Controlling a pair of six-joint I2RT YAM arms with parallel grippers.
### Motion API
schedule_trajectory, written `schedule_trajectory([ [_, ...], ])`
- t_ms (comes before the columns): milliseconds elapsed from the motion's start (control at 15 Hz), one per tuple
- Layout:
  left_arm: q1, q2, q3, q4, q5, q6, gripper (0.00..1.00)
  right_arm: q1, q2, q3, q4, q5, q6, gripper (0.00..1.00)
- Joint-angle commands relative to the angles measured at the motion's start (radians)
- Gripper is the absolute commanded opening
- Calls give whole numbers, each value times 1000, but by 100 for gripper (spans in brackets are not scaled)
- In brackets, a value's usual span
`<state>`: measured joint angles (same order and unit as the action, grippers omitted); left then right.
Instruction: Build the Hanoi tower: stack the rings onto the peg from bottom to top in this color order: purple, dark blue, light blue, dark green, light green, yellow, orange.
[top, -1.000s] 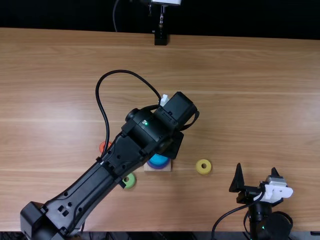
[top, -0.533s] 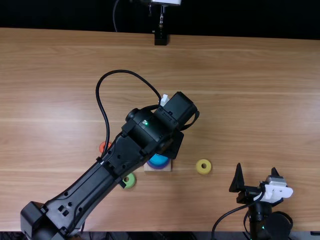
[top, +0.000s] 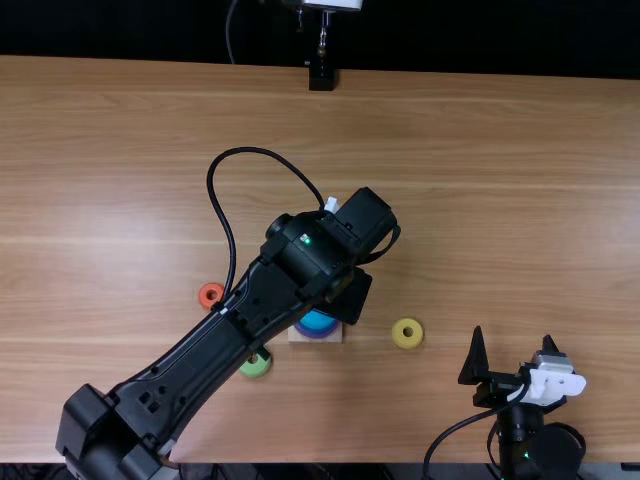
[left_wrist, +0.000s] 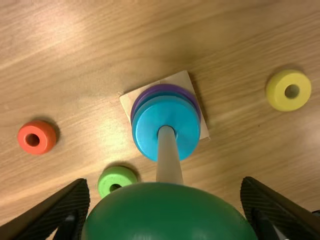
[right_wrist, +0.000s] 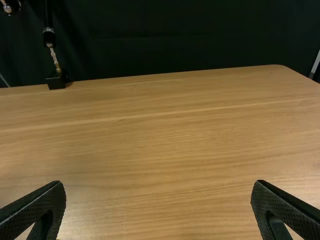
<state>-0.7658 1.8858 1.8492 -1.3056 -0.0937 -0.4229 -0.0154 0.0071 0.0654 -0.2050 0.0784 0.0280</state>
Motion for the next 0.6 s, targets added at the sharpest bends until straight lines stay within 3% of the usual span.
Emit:
schedule_trajectory([
  [0, 0, 6, -4, 2, 3, -1, 100, -1, -7, -50, -61, 14, 3, 100],
  [533, 22, -4, 143, 8, -6, 3, 100, -1, -7, -50, -61, 14, 3, 100],
])
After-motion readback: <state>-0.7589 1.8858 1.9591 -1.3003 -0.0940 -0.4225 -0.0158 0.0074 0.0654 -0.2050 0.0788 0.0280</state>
